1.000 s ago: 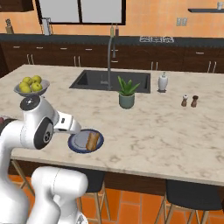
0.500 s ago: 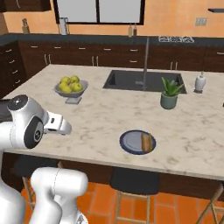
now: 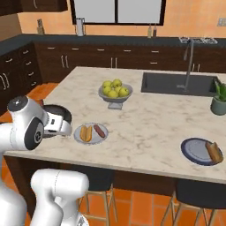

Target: Place one bun and one sausage from the bowl on each plate.

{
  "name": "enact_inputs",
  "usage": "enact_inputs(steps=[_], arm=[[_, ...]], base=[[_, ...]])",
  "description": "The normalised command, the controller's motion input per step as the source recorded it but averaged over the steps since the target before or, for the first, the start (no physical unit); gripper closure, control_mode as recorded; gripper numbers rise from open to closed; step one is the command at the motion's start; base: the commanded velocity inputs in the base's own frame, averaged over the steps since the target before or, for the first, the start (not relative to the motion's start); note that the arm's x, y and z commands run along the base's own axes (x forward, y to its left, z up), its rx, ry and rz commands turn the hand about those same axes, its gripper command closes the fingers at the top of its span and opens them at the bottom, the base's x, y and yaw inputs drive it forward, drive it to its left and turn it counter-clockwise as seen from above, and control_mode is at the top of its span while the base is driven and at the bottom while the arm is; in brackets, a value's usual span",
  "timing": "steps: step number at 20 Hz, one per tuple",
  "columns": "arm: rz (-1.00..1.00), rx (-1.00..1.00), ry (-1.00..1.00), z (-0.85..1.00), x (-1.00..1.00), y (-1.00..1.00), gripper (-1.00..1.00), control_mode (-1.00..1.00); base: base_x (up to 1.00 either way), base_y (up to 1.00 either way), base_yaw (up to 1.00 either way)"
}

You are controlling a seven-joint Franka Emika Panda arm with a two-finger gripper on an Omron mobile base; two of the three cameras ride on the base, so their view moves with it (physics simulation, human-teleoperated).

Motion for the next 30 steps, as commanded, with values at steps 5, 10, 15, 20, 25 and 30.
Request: enact_inputs(steps=[5, 10, 15, 20, 25, 30], arm=[[0.00, 0.00, 0.00, 0.00, 0.00, 0.00, -1.00, 1.00], [0.00, 0.00, 0.00, 0.00, 0.00, 0.00, -1.00, 1.00], [0.01, 0.00, 0.00, 0.00, 0.25, 0.18, -1.00, -1.00], [0.26, 0.00, 0.00, -0.03, 0.96, 0.52, -1.00, -1.00], [0.28, 0.00, 0.18, 0.40, 1.00, 0.64, -1.00, -1.00], [0.00, -0.07, 0.28, -0.01, 0.82, 0.20, -1.00, -1.00]], base=[[0.43, 1.00, -0.01], [0.44, 0.64, -0.01], [0.21, 0.27, 0.00], [0.00, 0.00, 0.00], [0.00, 0.00, 0.00], [0.00, 0.00, 0.00]])
